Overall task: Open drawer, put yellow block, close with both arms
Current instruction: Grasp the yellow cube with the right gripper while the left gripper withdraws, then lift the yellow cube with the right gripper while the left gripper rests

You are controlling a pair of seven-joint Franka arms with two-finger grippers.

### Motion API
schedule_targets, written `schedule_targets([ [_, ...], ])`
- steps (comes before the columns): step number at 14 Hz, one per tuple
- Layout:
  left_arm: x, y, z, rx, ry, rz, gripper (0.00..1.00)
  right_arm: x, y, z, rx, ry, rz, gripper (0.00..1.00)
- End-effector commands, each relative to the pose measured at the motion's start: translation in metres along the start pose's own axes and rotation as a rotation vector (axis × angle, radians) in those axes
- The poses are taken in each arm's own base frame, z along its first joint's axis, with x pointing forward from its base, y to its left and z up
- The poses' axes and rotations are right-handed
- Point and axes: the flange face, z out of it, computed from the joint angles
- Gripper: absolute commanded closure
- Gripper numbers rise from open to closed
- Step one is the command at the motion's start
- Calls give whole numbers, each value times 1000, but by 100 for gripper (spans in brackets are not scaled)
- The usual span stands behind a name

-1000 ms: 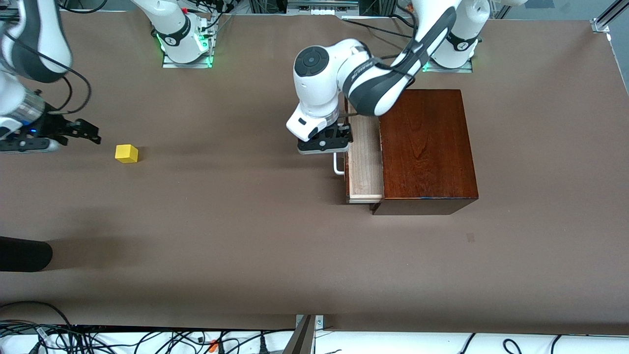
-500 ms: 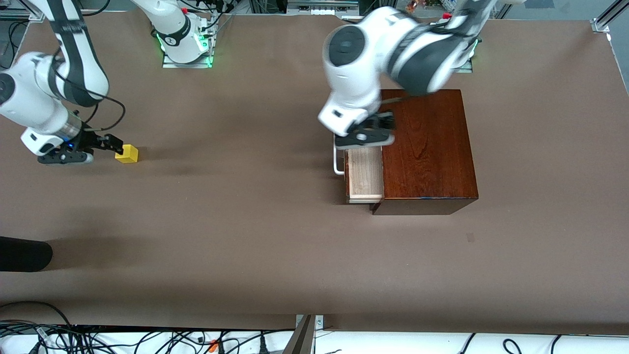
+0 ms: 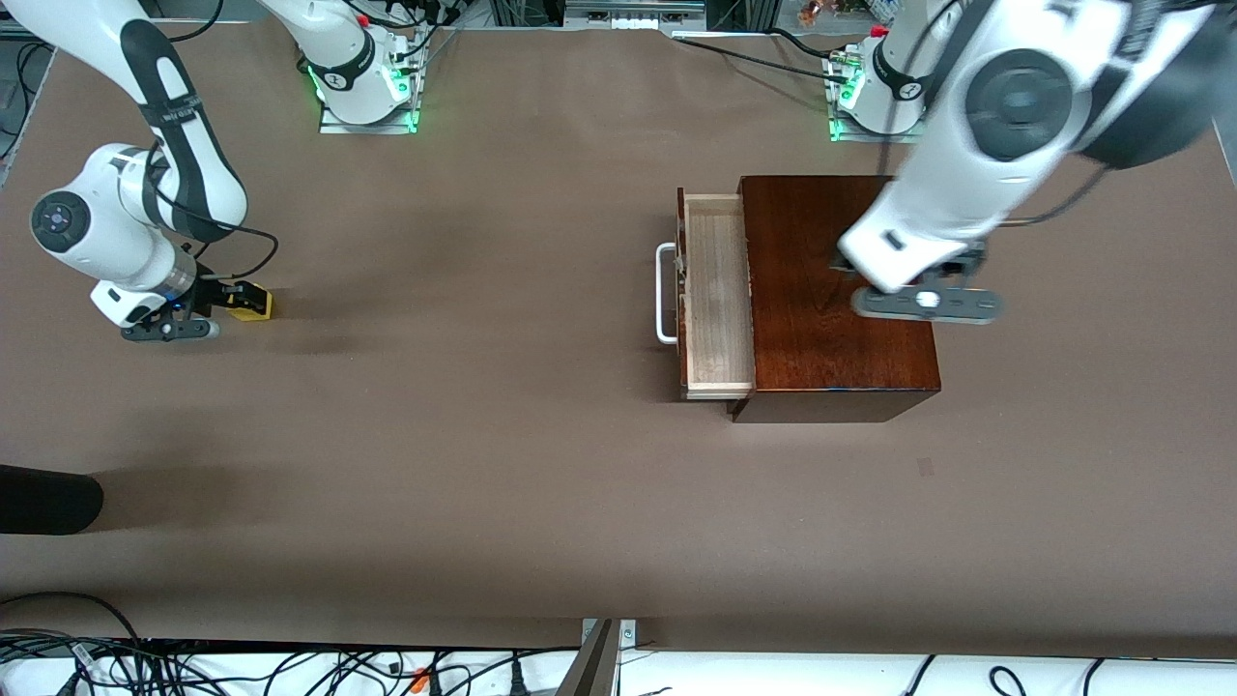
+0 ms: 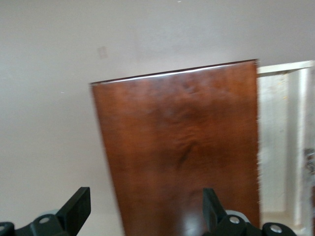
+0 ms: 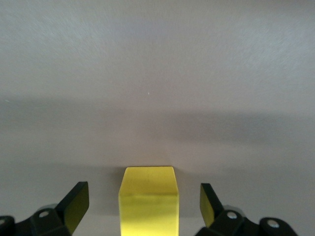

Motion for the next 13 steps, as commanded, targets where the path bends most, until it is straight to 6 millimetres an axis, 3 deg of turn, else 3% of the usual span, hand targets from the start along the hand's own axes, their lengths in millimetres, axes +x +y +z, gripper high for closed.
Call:
schedule_targets([
  [1, -20, -36, -22, -67, 7, 57, 0, 0, 2, 25, 0, -21, -17, 0],
  [2, -24, -65, -26, -103, 9, 23, 0, -2, 1, 35, 1, -38, -18, 0],
  [3, -32, -78, -28, -125, 11, 20, 0, -3, 1, 41, 1, -49, -19, 7],
  [6, -54, -124, -43, -134, 56, -52, 0, -2, 1, 36, 4, -49, -31, 76],
  [7, -58, -138, -46, -143, 88, -78, 0, -1, 2, 33, 3, -43, -30, 91],
  [8, -62, -150, -47, -149, 115, -89, 0, 2, 3, 24, 1, -25, -31, 99],
  [10, -65, -160, -43, -148, 130, -56, 0, 8, 4, -4, 2, 10, -30, 100],
  [13, -64, -173, -31, -147, 127, -71, 0, 28, 5, -75, 22, 21, -23, 100],
])
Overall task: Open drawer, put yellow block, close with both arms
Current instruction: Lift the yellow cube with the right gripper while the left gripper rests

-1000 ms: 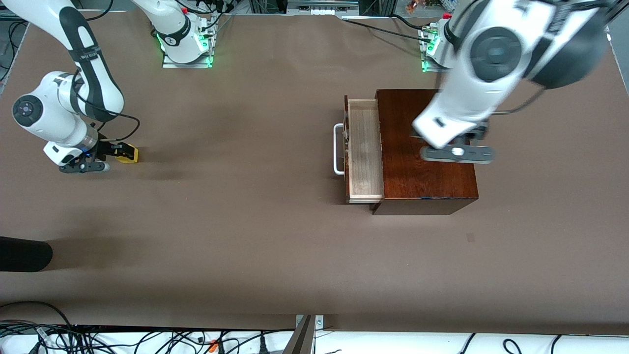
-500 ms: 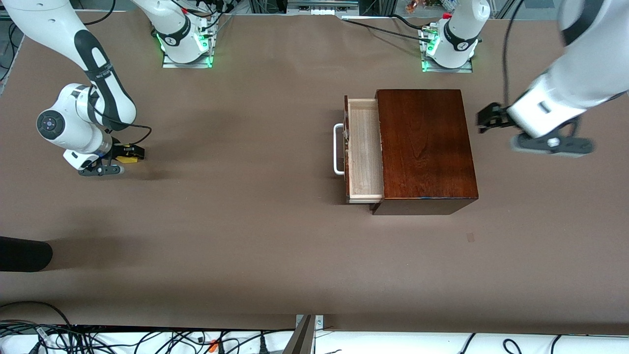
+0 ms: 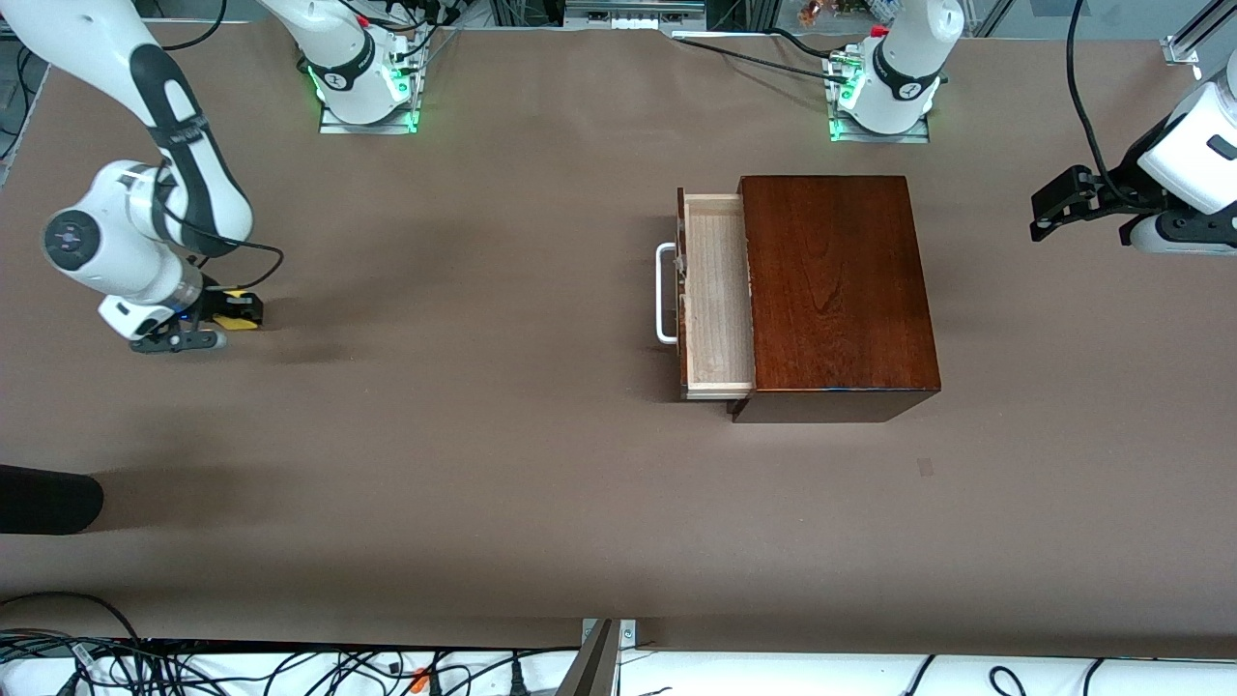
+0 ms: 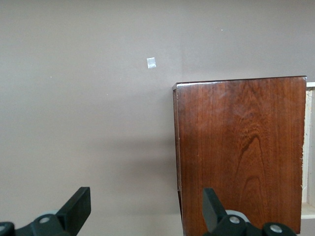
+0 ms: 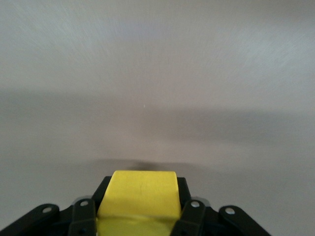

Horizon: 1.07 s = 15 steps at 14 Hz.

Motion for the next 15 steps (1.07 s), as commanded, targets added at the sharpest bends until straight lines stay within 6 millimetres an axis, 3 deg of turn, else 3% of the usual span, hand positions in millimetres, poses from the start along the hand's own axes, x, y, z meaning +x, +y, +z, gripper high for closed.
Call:
schedule_targets([
  [1, -10, -12, 8, -25, 9, 5, 0, 15, 1, -82, 32, 9, 0, 100],
  [3, -10, -12, 5, -23, 3, 2, 0, 25, 3, -138, 51, -25, 1, 100],
  [7, -10, -15, 5, -19, -9, -3, 0, 40, -22, -253, 74, -78, 55, 100],
  [8, -10, -15, 4, -15, -6, -3, 0, 44, -35, -273, 73, -80, 79, 100],
  [12, -10, -18, 4, -14, -14, -7, 0, 52, -119, -314, 64, -107, 269, 100],
  [15, -10, -18, 4, -14, -12, -7, 0, 55, -207, -333, 100, -108, 469, 100],
])
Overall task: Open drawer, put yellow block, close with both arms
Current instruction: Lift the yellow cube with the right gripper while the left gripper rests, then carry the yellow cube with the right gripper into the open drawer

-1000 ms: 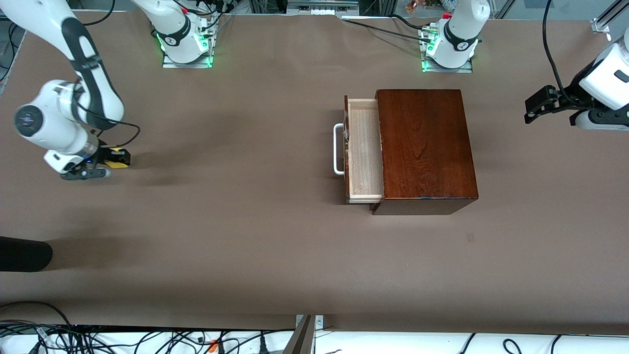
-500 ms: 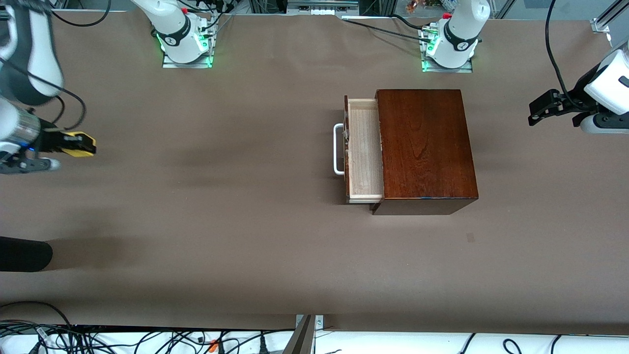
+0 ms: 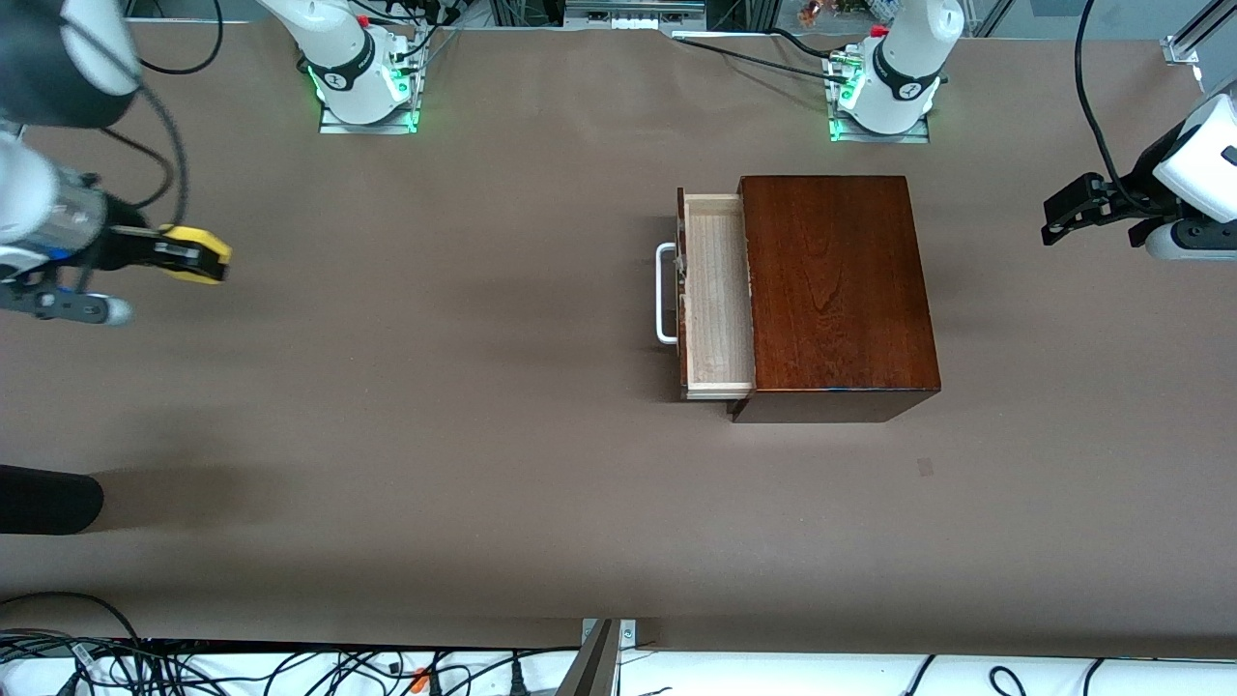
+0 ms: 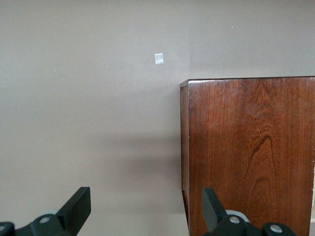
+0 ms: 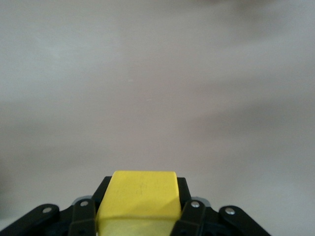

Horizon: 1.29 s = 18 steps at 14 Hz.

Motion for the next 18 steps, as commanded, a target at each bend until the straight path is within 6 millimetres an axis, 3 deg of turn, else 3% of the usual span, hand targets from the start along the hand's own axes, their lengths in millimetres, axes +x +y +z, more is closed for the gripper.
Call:
schedule_targets([
  [1, -8, -2, -4, -13, 0, 19, 0, -16, -62, -7, 48, -38, 200, 100],
  [5, -7, -1, -4, -14, 0, 19, 0, -68, -177, 0, 75, -71, 480, 100],
  [10, -7, 1, -8, -13, 7, 21, 0, -130, -317, 37, 108, -61, 781, 100],
  [16, -7, 4, -9, -12, 8, 25, 0, -188, -443, 92, 135, -9, 1017, 100],
  [18, -7, 4, -9, -12, 8, 25, 0, -199, -467, 109, 155, -14, 1063, 100],
])
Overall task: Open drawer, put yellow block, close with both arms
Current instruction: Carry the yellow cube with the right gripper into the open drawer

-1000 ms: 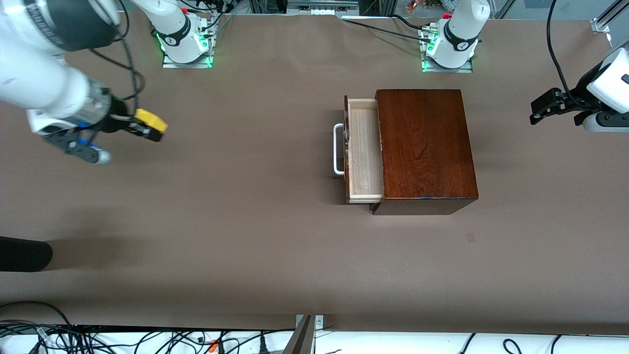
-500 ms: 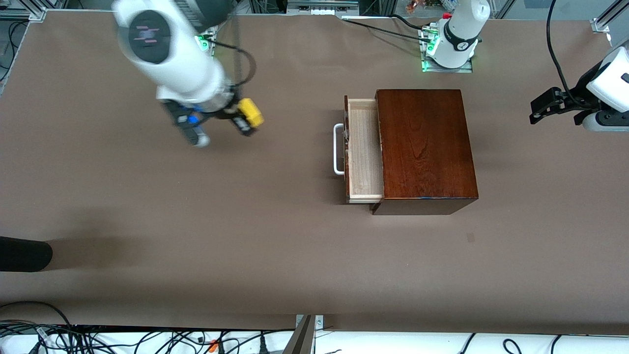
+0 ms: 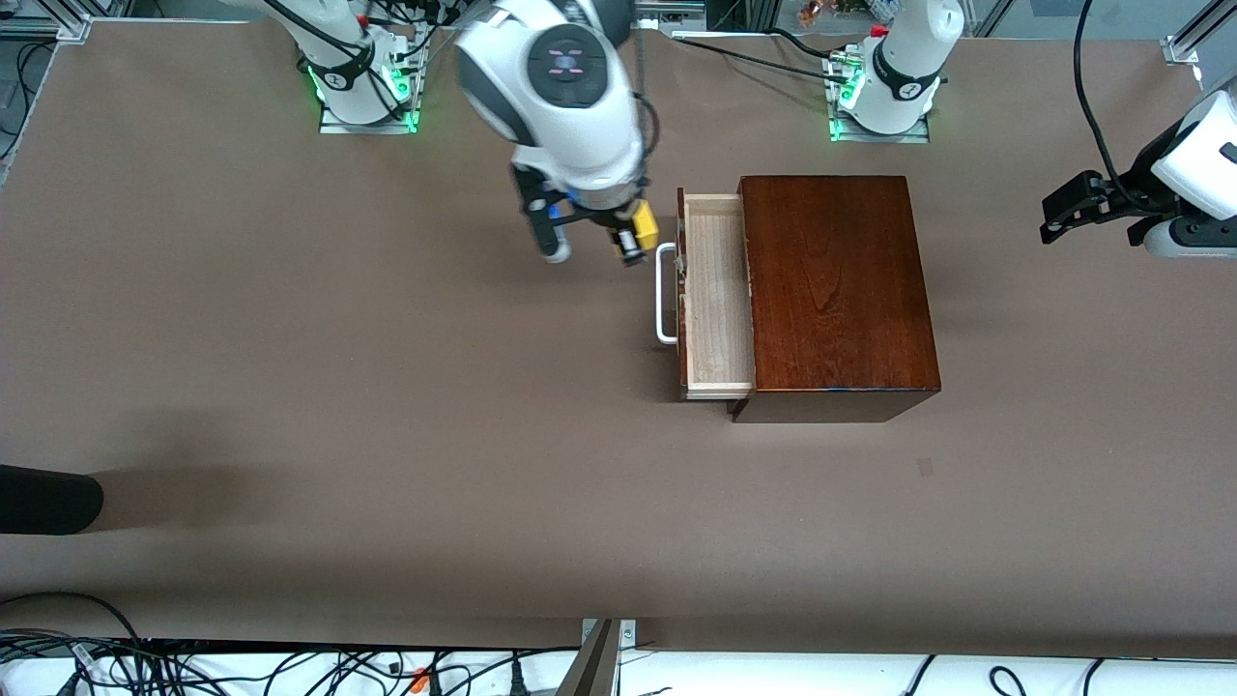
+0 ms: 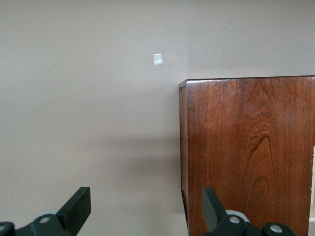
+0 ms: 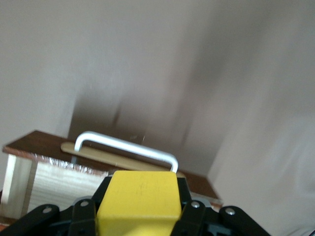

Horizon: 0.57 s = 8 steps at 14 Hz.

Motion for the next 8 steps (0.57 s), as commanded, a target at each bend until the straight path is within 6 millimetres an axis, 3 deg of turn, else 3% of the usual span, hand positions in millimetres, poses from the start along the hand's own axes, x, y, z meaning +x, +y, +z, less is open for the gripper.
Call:
schedule_targets([
  [1, -6, 1, -7, -12, 6, 20, 0, -28, -14, 13, 51, -16, 90, 100],
  [8, -6, 1, -7, -12, 5, 20, 0, -53, -26, 68, 109, -87, 262, 100],
])
